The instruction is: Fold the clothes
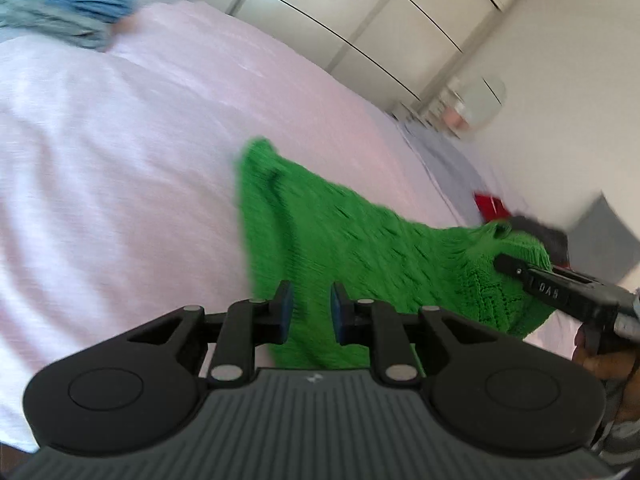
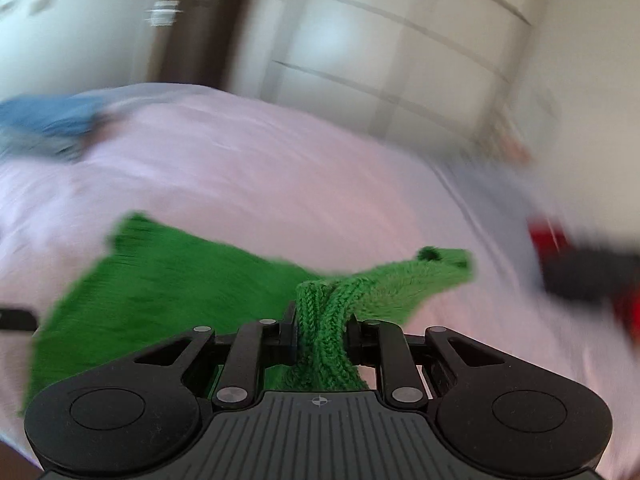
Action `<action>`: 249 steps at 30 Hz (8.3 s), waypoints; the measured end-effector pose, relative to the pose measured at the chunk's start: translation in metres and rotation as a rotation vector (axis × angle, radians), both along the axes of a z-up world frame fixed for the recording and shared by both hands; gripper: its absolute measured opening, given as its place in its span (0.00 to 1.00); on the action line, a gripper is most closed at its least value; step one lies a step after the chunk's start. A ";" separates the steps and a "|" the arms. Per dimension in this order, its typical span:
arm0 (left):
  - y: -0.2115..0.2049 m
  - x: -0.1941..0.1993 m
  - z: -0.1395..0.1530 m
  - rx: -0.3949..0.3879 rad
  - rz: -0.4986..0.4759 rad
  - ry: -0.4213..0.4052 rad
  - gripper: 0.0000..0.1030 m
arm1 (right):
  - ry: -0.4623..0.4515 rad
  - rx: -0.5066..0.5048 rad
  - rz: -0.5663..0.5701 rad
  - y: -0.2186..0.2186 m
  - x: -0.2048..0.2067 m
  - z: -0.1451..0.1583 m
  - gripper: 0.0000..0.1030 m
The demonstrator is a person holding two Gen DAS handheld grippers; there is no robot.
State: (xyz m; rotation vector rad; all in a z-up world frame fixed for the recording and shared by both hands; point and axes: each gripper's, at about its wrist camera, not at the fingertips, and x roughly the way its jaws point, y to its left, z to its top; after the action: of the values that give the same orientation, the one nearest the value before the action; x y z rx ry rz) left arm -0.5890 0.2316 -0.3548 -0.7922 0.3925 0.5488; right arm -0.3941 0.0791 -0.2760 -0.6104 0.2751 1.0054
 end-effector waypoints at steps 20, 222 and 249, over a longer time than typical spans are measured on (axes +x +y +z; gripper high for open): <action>0.041 -0.052 -0.020 -0.084 0.083 -0.011 0.15 | 0.038 0.137 0.308 0.037 -0.073 -0.022 0.17; -0.057 0.158 0.013 0.321 -0.136 0.282 0.27 | 0.532 0.161 -0.346 -0.127 0.132 -0.079 0.49; -0.142 0.122 0.049 0.384 -0.176 0.433 0.48 | 0.513 0.130 -0.344 -0.151 0.071 -0.047 0.75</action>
State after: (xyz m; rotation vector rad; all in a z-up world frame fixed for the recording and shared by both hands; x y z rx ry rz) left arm -0.4674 0.0899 -0.3061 -0.2601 0.7232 0.6068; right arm -0.3230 -0.0723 -0.3231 -0.1670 0.7357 0.8239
